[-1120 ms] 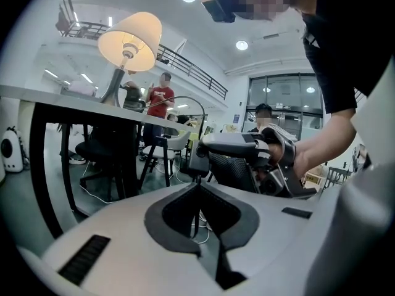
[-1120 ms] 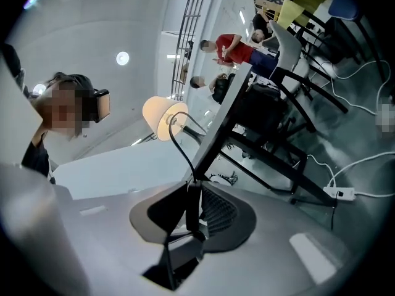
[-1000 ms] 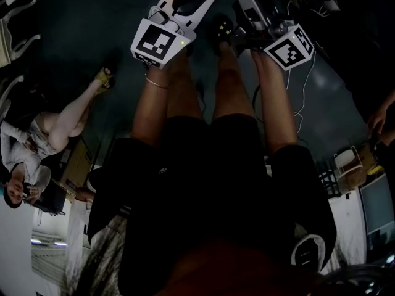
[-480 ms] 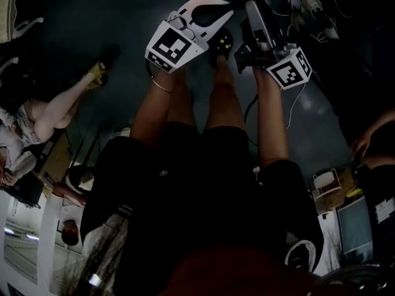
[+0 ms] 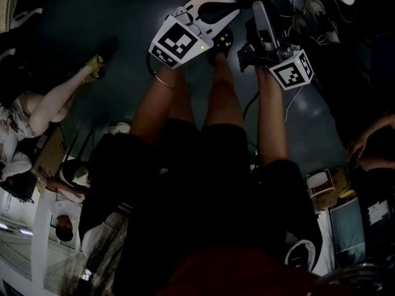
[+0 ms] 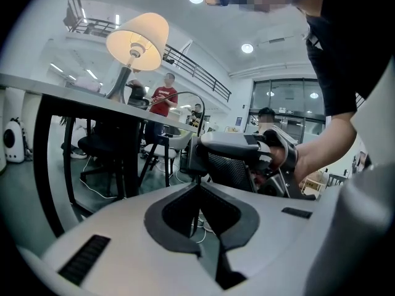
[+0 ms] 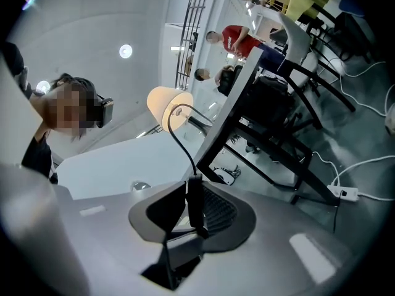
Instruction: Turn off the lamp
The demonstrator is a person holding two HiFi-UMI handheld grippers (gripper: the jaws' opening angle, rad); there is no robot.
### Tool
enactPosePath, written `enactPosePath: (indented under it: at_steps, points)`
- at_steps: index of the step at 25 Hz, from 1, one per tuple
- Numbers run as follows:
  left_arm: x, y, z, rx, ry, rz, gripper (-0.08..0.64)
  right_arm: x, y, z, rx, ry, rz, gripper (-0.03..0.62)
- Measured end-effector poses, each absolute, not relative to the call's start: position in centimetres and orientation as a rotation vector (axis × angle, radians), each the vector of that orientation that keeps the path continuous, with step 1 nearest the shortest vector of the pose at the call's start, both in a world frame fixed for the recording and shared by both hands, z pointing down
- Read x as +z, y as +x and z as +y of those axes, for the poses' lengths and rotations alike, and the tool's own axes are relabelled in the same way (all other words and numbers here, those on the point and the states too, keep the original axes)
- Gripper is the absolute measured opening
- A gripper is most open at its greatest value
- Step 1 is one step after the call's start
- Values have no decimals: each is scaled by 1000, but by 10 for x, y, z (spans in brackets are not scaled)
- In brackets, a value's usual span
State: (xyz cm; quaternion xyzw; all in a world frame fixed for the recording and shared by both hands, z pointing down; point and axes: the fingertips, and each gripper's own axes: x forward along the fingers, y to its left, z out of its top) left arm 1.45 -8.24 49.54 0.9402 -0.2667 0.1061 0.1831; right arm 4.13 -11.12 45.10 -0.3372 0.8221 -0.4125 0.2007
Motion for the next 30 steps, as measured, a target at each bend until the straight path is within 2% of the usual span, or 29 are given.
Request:
enactPosePath:
  at_steps: [30]
  points:
    - [505,16,-81,328,2625,-751,15,462,43,-111,-1198,-993,2290,72]
